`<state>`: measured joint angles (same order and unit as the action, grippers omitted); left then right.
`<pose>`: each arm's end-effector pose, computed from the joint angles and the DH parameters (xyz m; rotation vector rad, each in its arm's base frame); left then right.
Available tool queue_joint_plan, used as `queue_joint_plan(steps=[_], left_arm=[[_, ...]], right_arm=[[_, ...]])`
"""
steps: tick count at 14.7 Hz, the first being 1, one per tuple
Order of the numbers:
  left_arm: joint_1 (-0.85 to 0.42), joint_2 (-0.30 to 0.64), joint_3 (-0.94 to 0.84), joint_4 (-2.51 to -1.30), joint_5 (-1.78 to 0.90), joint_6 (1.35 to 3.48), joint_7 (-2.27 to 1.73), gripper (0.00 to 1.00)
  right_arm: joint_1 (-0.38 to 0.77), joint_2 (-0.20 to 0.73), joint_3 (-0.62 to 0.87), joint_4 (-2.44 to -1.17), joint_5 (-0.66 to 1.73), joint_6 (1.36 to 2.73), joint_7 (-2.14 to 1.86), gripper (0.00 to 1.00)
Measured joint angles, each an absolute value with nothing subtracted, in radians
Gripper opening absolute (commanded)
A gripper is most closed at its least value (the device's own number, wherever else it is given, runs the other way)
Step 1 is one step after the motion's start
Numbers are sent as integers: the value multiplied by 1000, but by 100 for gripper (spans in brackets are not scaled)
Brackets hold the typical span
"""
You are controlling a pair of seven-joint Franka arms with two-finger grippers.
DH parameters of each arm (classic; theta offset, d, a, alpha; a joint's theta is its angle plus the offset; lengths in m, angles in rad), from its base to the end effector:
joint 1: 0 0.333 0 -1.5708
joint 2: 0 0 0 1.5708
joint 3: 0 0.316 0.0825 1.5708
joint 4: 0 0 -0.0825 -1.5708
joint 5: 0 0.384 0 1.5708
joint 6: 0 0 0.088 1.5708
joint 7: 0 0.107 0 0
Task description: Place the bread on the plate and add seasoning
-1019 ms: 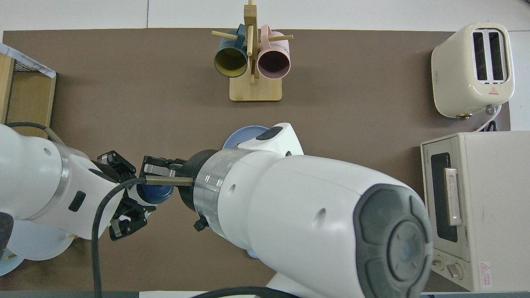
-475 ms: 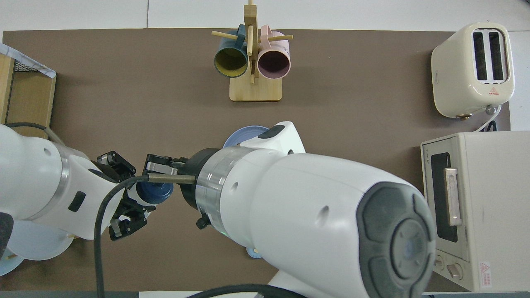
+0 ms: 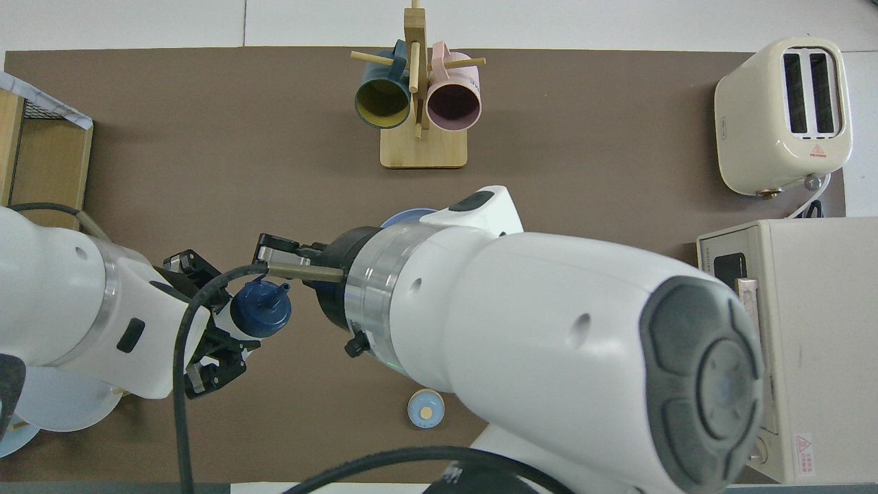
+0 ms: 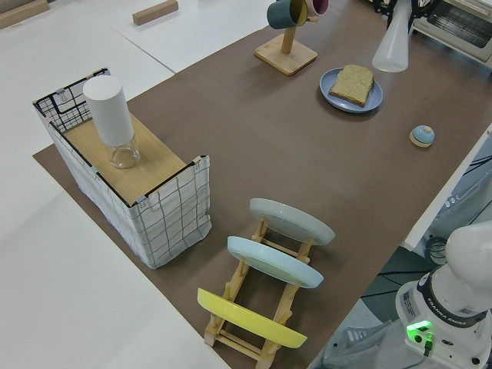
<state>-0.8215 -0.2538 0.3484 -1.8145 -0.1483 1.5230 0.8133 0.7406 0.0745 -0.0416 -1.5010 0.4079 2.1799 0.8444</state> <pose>0.4221 -0.2113 0.6304 2.3084 -1.7588 -0.0190 0.4669 0.4134 0.6877 -2.4154 0.3342 -0.1960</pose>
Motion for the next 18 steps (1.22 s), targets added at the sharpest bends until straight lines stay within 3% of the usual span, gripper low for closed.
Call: queue_joint_plan(steps=[4, 6, 7, 14, 18], left_arm=[[-822, -255, 337, -1812, -149, 1526, 813, 0], [-822, -255, 337, -1812, -149, 1527, 813, 0], [-822, -255, 337, -1812, -149, 1527, 813, 0], [-822, -256, 341, -1816, -148, 1525, 812, 0], [-822, -255, 333, -1816, -148, 1530, 786, 0]], right_arm=[[716, 78, -42, -1485, 408, 2171, 844, 0], [714, 86, -42, -1485, 408, 2171, 844, 96], [714, 90, -42, -1485, 408, 2171, 844, 100], [669, 90, -49, -1490, 400, 2143, 736, 100], [490, 82, -56, -1512, 372, 1954, 458, 100]])
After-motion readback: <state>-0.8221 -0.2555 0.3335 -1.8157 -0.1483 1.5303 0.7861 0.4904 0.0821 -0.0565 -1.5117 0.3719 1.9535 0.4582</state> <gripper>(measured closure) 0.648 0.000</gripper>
